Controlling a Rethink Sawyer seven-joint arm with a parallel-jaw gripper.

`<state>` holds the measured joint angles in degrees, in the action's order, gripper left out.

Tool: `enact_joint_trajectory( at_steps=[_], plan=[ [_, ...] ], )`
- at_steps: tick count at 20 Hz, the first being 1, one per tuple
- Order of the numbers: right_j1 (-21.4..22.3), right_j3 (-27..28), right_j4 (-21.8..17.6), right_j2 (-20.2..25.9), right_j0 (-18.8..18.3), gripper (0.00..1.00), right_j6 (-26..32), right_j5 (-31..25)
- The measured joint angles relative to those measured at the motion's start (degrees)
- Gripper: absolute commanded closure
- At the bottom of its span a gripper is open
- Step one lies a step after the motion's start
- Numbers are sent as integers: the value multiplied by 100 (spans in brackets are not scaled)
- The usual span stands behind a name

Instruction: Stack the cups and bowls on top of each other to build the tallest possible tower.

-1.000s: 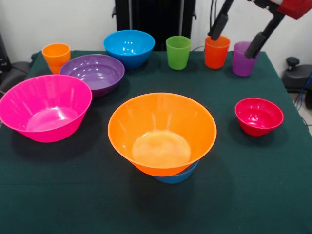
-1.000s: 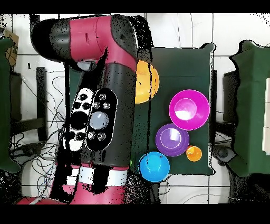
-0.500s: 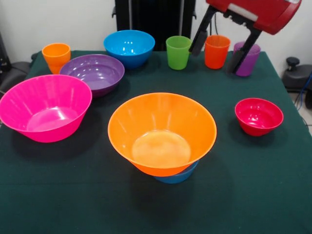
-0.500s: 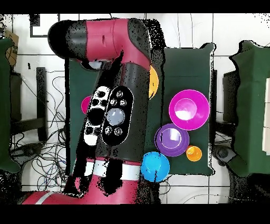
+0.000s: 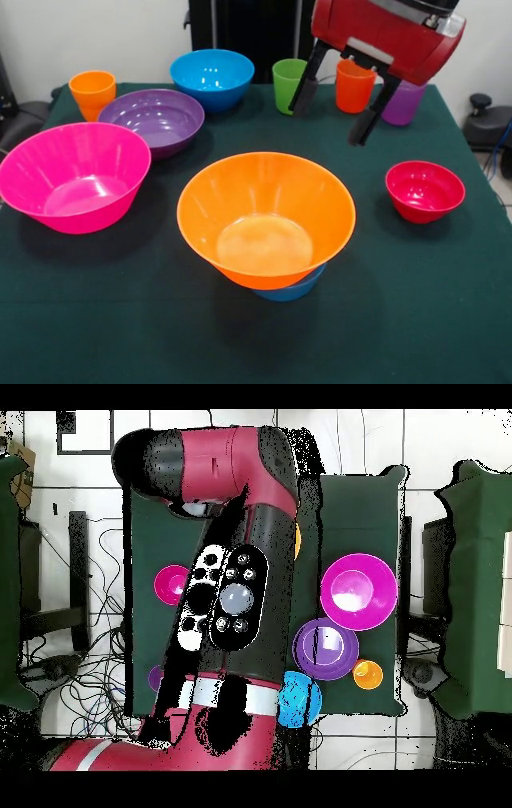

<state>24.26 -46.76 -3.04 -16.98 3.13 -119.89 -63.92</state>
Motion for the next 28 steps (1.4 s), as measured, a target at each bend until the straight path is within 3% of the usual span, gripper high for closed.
enact_joint_trajectory(
  at_steps=[28],
  plan=[
    [-341, -32, -591, 449, -314, 0, 80, 843]
  ],
)
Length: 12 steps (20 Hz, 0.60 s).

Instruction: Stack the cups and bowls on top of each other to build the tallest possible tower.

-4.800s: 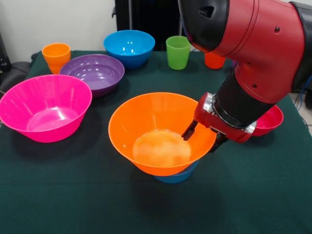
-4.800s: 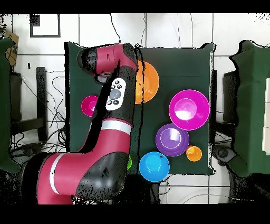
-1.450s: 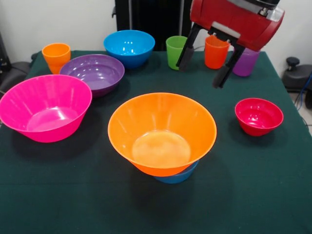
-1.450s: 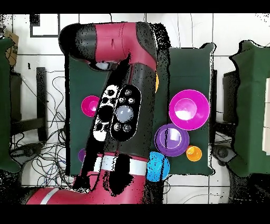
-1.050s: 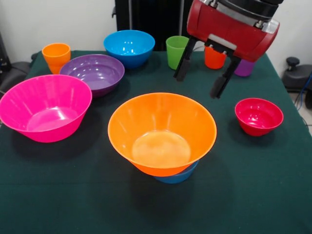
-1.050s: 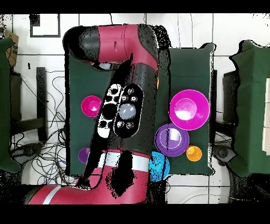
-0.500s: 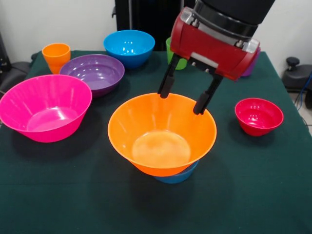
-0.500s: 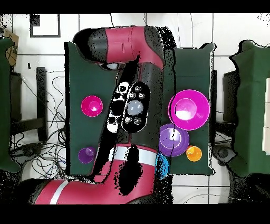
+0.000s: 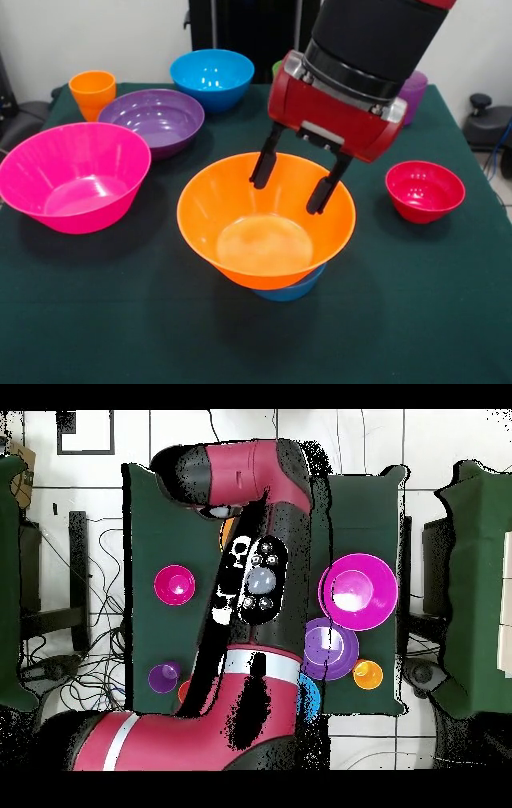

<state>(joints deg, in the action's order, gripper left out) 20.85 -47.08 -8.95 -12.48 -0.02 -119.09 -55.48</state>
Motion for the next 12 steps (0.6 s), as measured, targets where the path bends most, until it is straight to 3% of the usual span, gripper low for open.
enact_joint_trajectory(
  at_steps=[12],
  plan=[
    [-112, -26, -225, 238, -79, 0, 5, 249]
  ],
)
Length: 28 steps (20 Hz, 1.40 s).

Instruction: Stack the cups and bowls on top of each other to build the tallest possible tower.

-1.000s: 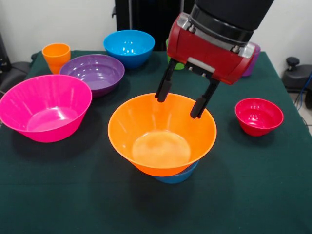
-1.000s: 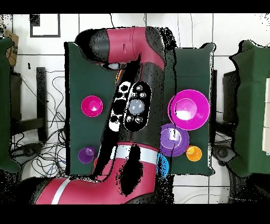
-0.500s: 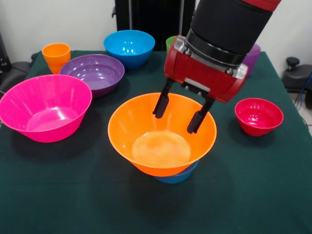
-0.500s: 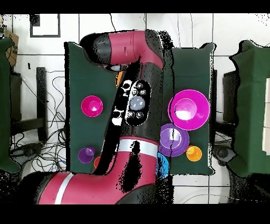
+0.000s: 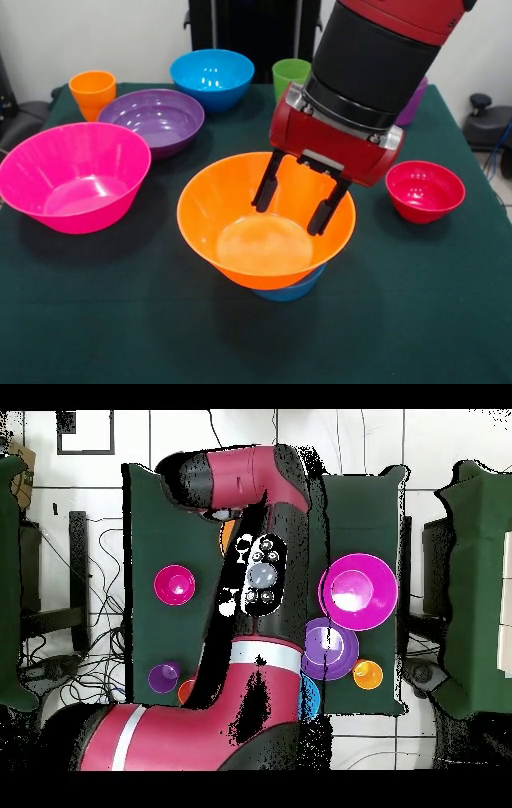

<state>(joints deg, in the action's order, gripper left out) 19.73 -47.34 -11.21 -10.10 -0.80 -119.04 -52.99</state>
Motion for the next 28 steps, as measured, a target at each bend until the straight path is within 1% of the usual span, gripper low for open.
enact_joint_trajectory(
  at_steps=[7, 13, 21, 28],
  plan=[
    [1, -58, -84, 141, -136, 0, 18, 169],
    [-1, -147, -185, 318, -279, 0, 197, 177],
    [-29, -210, -275, 509, -369, 0, 490, 178],
    [-58, -371, -293, 697, -418, 0, 503, 178]
  ],
)
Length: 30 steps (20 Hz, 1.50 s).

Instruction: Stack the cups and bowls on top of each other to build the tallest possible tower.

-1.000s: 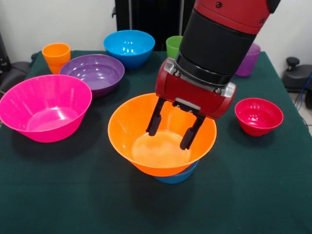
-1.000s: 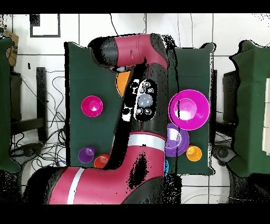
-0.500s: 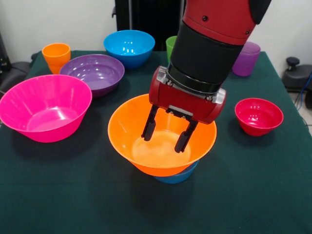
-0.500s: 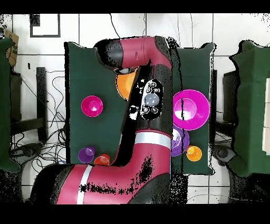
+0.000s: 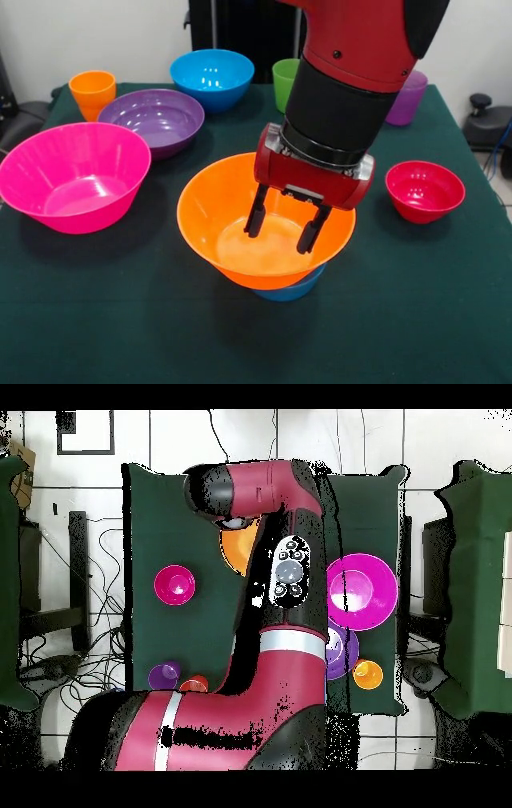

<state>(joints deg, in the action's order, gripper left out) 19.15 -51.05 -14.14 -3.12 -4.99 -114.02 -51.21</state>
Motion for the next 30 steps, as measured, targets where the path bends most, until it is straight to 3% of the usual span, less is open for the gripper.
enact_joint_trajectory(
  at_steps=[16, 30],
  plan=[
    [-127, -255, -27, 404, -147, 0, 0, 1],
    [-146, -372, -63, 481, -175, 0, 0, 1]
  ],
)
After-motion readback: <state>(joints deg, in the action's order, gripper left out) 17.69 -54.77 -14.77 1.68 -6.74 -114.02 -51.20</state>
